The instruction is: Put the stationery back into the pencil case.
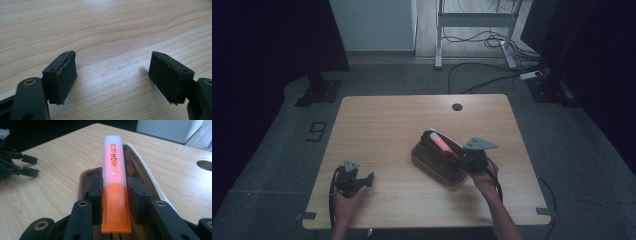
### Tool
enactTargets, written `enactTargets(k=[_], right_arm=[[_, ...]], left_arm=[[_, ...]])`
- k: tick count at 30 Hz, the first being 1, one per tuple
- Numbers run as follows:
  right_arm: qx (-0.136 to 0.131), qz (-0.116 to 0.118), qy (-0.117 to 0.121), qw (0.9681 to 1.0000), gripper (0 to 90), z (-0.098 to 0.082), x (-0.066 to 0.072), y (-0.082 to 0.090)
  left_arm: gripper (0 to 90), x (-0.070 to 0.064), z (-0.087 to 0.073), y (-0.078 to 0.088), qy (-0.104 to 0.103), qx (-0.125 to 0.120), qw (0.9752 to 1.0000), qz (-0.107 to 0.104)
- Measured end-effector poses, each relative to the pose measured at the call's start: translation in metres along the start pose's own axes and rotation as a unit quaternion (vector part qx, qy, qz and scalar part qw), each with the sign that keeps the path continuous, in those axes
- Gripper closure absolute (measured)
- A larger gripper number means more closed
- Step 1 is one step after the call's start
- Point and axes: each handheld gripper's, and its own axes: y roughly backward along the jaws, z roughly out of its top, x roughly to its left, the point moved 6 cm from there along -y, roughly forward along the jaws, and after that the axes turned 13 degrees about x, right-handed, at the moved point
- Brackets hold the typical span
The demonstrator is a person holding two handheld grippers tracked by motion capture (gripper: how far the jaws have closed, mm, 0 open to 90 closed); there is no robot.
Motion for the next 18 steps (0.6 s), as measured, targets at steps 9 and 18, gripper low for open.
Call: enactTargets(k=[9,18], right_arm=[[0.014,-0.009,0.003,0.9999,65.8,-0.007,-0.010,-0.007],[0.023,-0.030,0.016,0.9992,57.4,-0.009,-0.007,-0.011]], left_arm=[[22.1,0.000,0.000,0.000,0.000,0.000,1.0000,0.000],[22.1,0.000,0.000,0.000,0.000,0.000,1.0000,0.000]])
